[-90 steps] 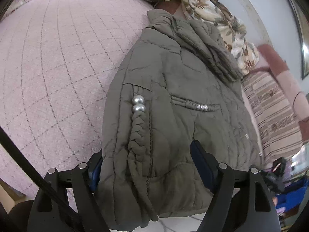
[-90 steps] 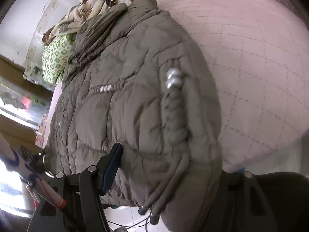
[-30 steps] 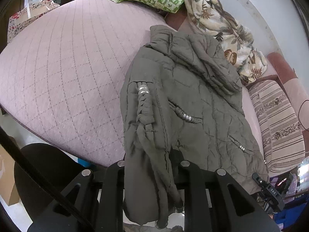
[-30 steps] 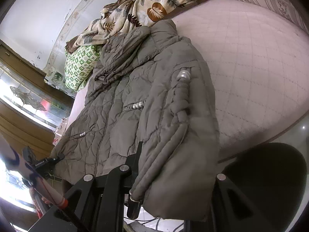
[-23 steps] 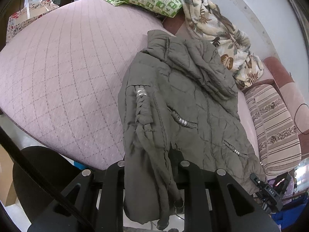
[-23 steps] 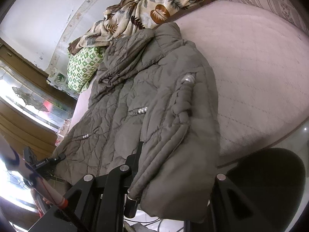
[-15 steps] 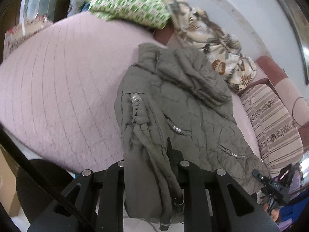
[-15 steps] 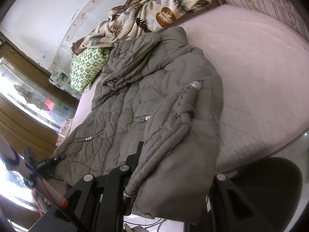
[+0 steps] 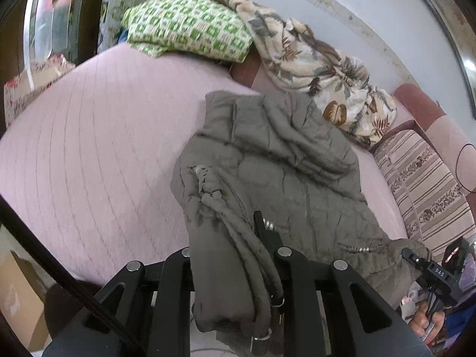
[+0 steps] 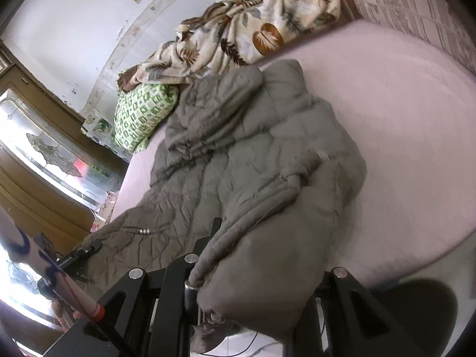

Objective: Fold large clothes
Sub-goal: 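Lift the hem with both grippers and fold it up toward the hood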

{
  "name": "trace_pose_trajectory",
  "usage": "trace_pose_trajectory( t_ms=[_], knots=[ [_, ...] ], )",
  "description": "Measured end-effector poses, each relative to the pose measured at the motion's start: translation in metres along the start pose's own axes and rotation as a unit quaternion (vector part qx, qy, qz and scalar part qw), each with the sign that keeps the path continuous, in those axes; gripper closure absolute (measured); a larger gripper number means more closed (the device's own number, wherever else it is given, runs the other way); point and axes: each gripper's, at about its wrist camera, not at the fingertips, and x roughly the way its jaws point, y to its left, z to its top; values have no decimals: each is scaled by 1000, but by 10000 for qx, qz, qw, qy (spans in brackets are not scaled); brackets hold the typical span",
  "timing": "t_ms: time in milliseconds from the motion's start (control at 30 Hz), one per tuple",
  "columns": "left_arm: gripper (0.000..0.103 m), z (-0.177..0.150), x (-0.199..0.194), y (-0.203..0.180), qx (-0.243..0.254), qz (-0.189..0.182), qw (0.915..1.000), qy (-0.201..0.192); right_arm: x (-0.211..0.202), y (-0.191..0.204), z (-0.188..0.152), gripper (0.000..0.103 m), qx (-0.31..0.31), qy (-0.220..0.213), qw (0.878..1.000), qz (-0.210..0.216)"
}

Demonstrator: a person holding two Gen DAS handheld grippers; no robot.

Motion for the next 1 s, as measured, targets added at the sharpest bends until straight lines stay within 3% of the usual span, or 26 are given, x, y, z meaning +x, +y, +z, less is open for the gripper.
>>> trace_pose_trajectory(
  t_ms=[267, 533, 1000],
  knots=[
    [84, 31, 1, -20, 207, 103, 9994, -245, 1, 32, 32, 83, -372, -258, 9989, 107],
    [84, 68, 31, -39, 397, 539, 9973, -292, 19, 43, 63, 83, -419, -338, 9985, 52],
    [84, 142, 77, -73, 702, 1133, 9901, -448, 54, 68, 153, 83, -499, -609, 9966, -237]
  ],
)
